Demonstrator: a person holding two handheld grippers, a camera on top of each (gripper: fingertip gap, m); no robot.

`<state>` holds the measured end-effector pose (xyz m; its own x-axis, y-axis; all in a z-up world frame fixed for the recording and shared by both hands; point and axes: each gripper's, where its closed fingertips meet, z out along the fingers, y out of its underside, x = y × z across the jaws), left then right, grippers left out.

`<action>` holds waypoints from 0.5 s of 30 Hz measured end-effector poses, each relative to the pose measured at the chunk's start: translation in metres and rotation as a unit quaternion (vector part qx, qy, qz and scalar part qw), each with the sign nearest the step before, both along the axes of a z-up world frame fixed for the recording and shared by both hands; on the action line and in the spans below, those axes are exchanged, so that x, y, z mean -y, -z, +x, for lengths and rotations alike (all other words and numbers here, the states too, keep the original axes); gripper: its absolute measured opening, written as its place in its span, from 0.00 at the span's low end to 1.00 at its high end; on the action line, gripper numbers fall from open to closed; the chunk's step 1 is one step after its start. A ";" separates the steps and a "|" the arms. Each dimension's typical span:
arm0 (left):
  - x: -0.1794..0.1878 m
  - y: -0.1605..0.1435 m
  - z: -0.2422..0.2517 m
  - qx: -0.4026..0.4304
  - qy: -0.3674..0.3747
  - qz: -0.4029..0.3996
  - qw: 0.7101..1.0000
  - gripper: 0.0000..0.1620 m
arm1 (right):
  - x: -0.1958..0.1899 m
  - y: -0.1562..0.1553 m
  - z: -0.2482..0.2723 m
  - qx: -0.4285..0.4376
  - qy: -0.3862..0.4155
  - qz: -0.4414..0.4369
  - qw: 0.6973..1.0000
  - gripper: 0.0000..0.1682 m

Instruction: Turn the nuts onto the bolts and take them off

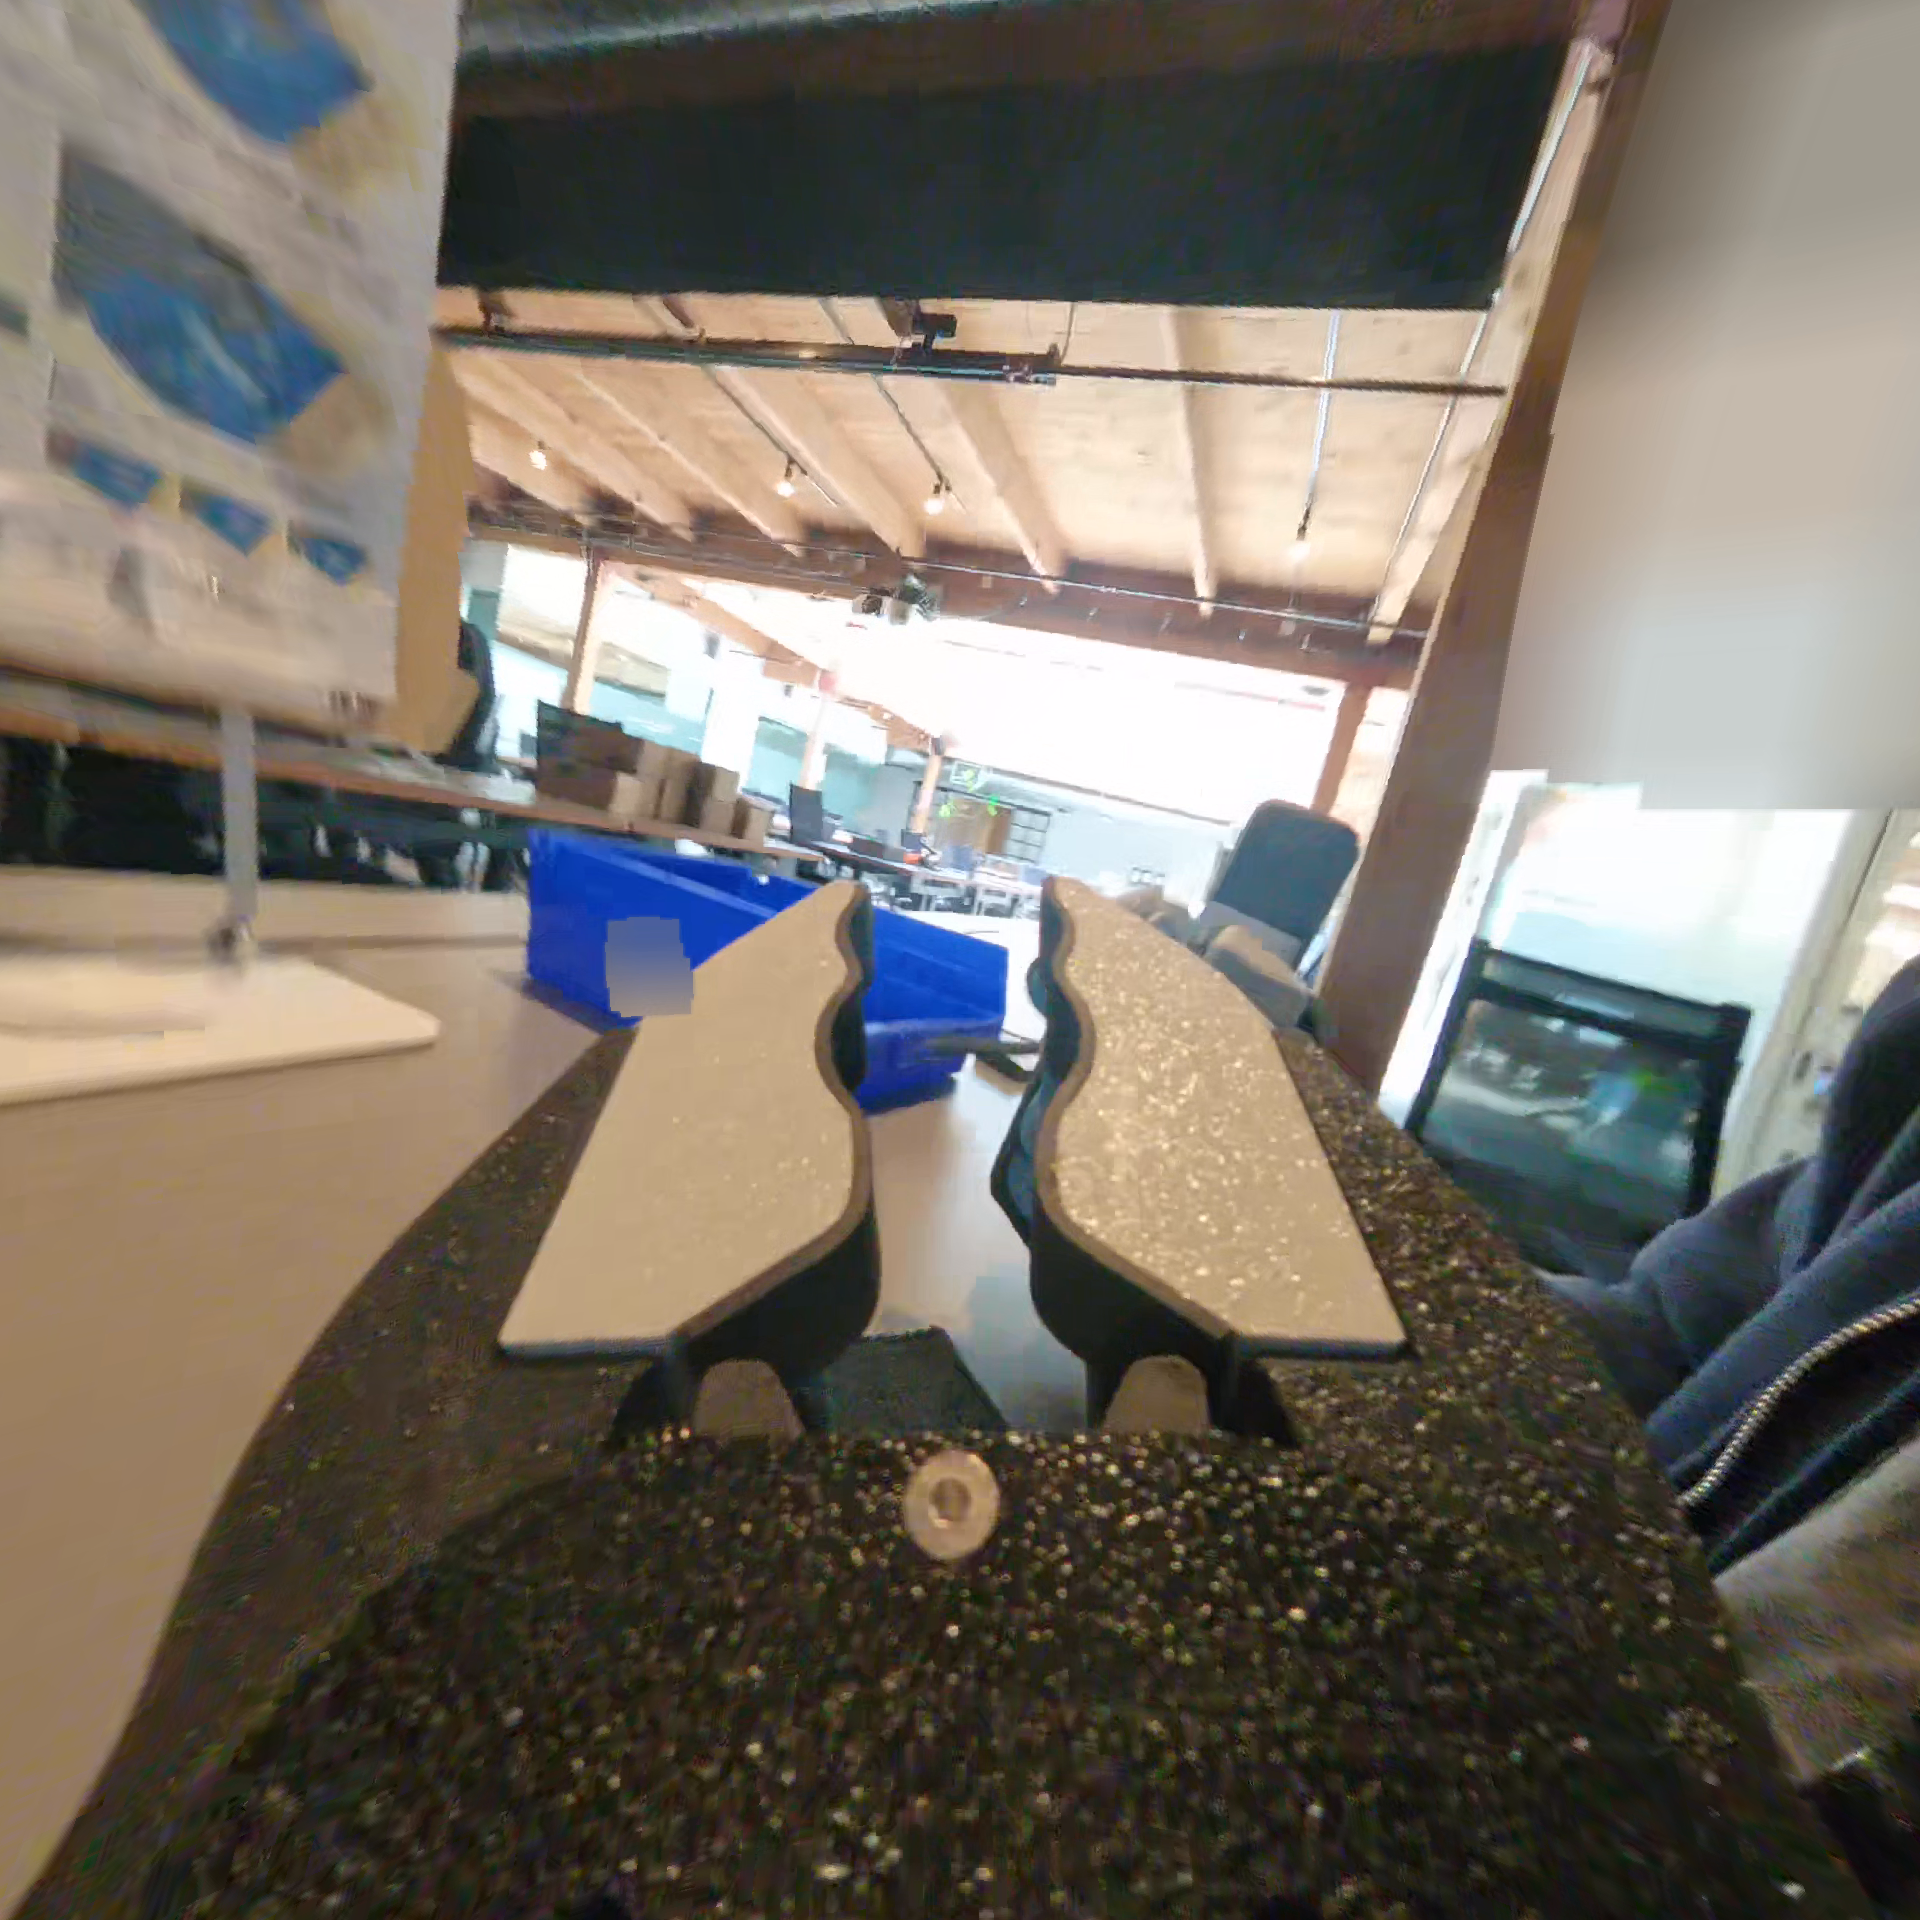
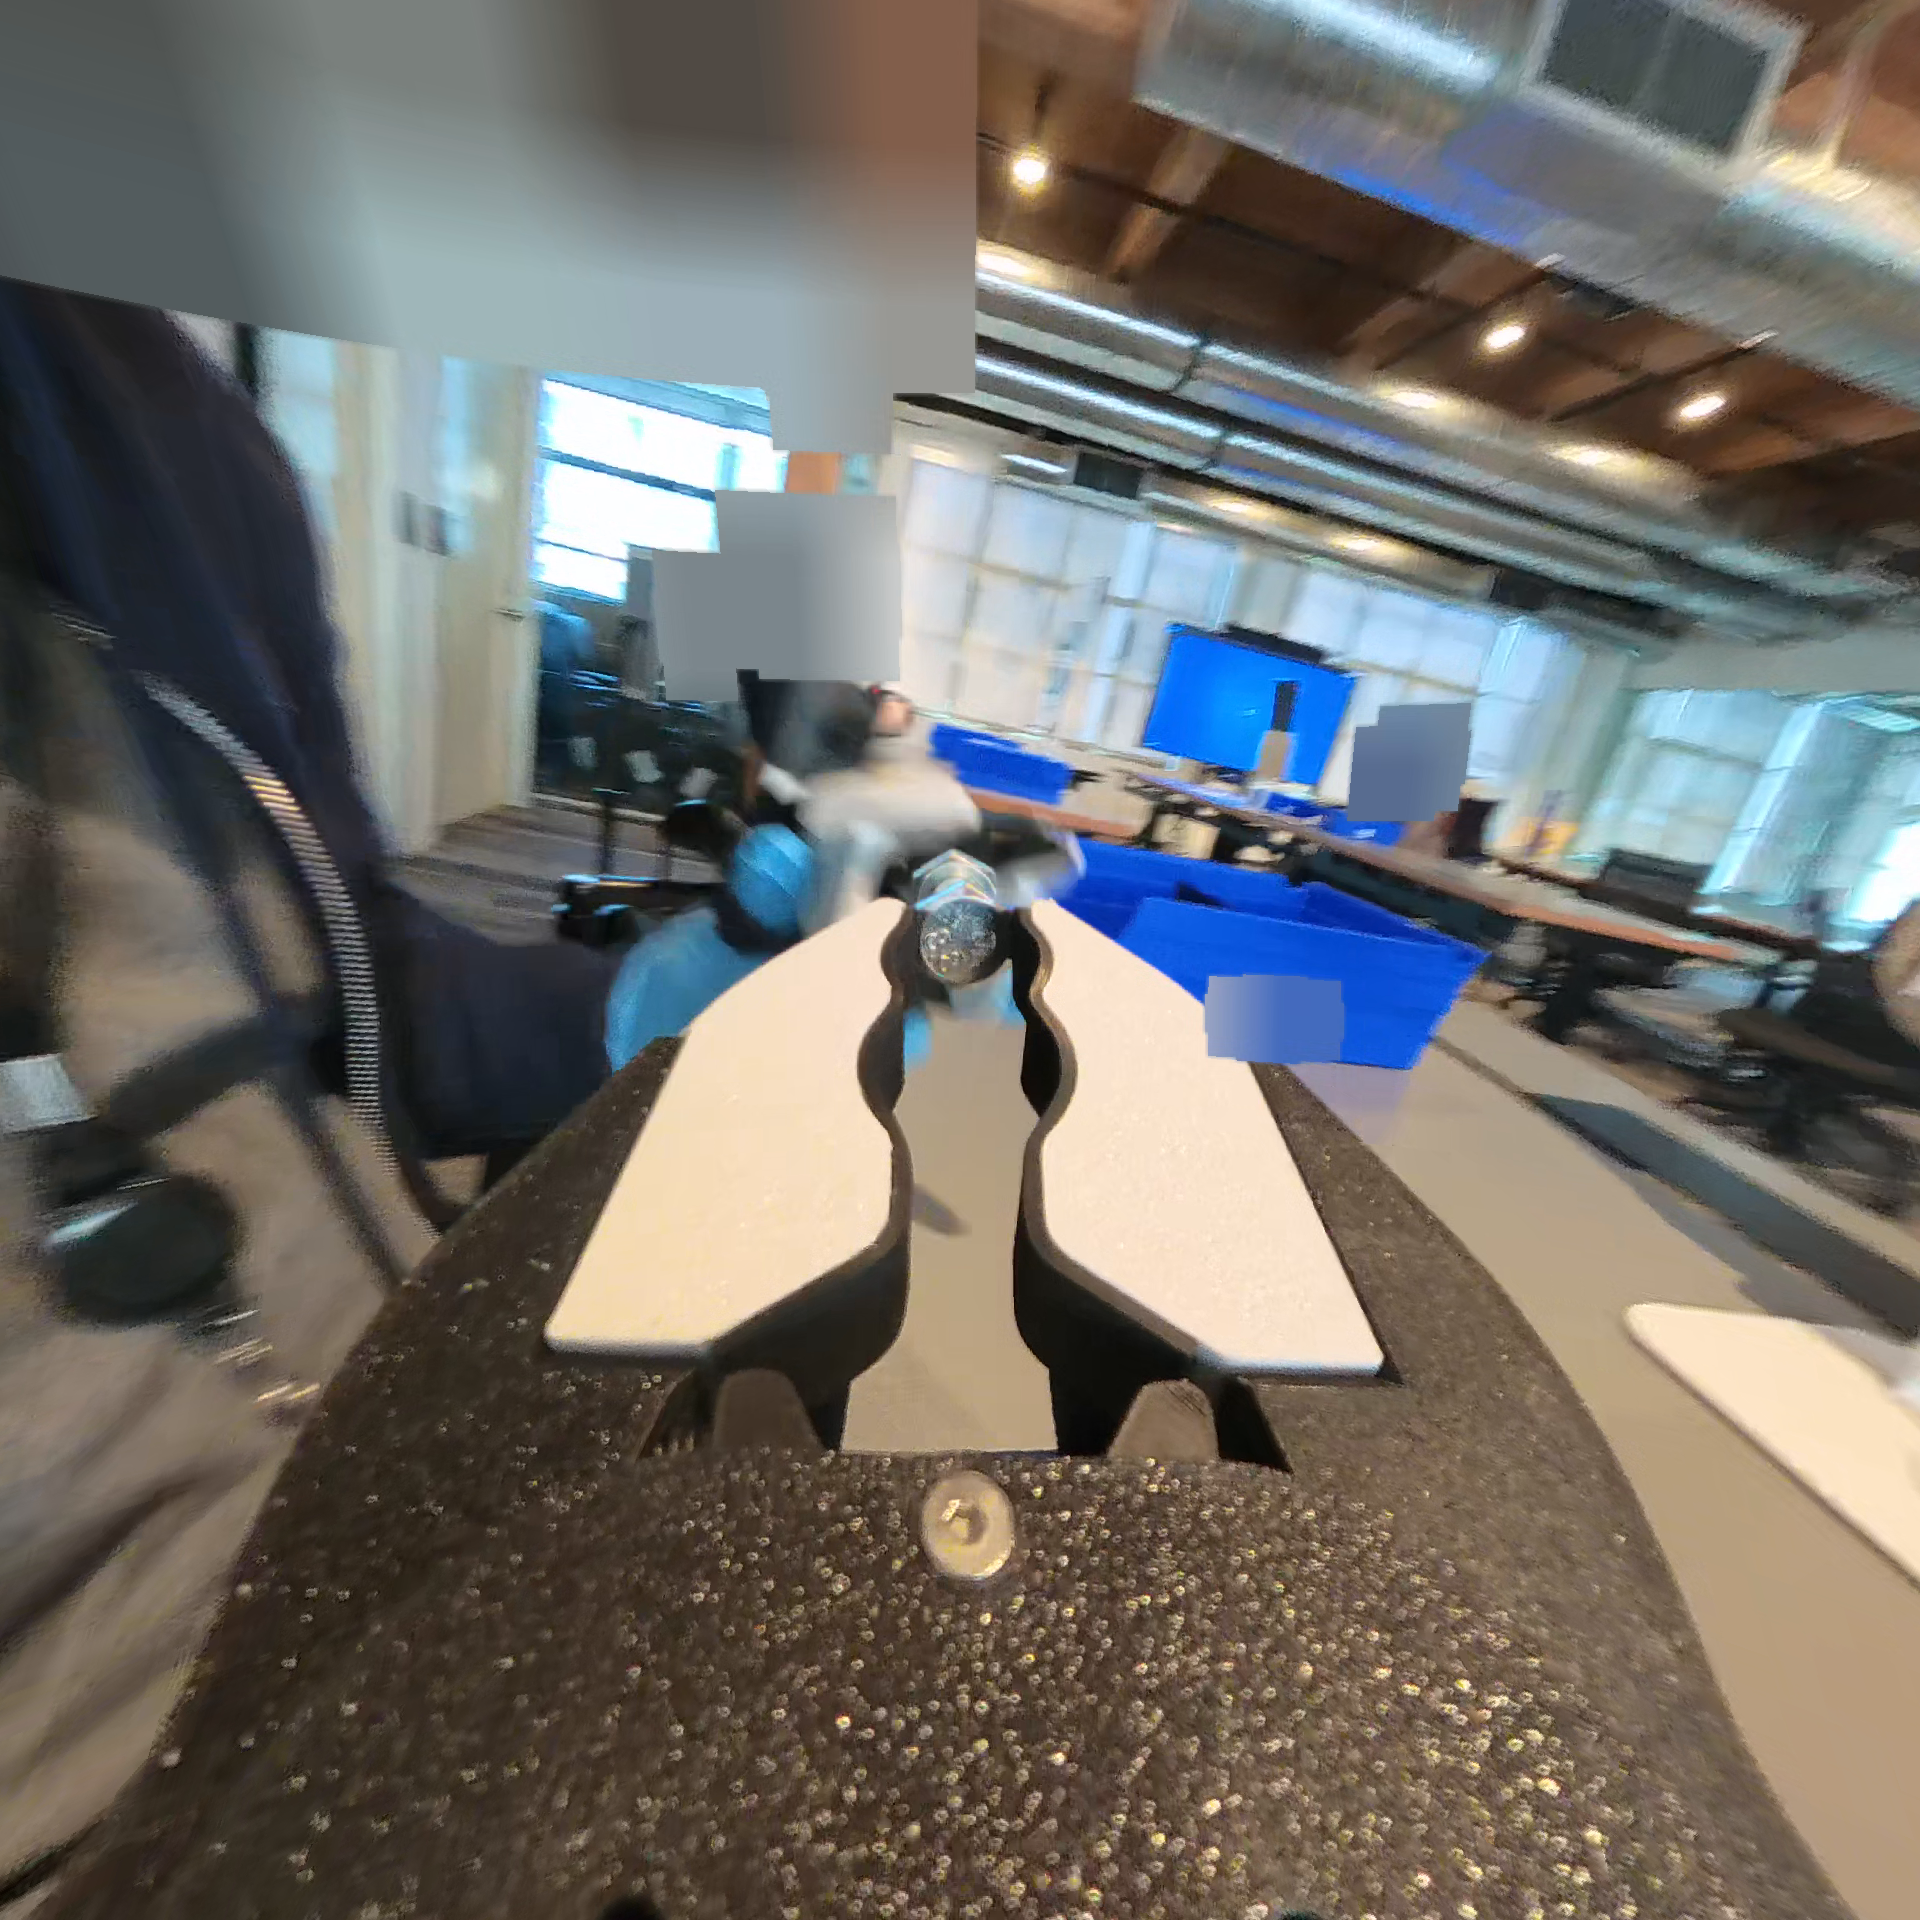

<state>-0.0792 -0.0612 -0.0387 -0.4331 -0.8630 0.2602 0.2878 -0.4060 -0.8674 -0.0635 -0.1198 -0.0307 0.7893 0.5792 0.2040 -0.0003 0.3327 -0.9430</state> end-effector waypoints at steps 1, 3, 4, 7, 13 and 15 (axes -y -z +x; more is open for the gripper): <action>-0.003 0.008 0.005 -0.013 0.008 -0.023 1.000 0.18 | 0.001 0.001 0.002 0.002 0.005 -0.002 1.000 0.10; -0.005 0.000 0.002 -0.005 0.025 -0.026 0.999 0.18 | 0.003 0.002 0.004 0.009 0.015 -0.005 1.000 0.10; -0.007 0.000 0.004 -0.006 0.016 -0.008 1.000 0.17 | 0.004 0.002 0.005 0.009 0.016 -0.003 1.000 0.10; -0.006 0.001 0.012 -0.020 0.002 0.043 0.999 0.17 | 0.004 0.001 0.005 0.008 0.012 -0.004 1.000 0.10; 0.027 -0.002 0.018 0.004 0.080 0.101 0.992 0.17 | 0.003 0.003 0.005 0.007 0.007 -0.010 1.000 0.10; 0.035 -0.001 0.015 -0.001 0.118 0.091 0.989 0.17 | 0.004 0.002 0.007 0.005 0.010 -0.006 1.000 0.10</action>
<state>-0.0641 -0.0960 -0.0377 -0.6273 -0.7707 0.1115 0.2021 -0.2993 -0.9325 -0.0566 -0.1240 -0.0326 0.7982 0.5663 0.2054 0.0154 0.3217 -0.9467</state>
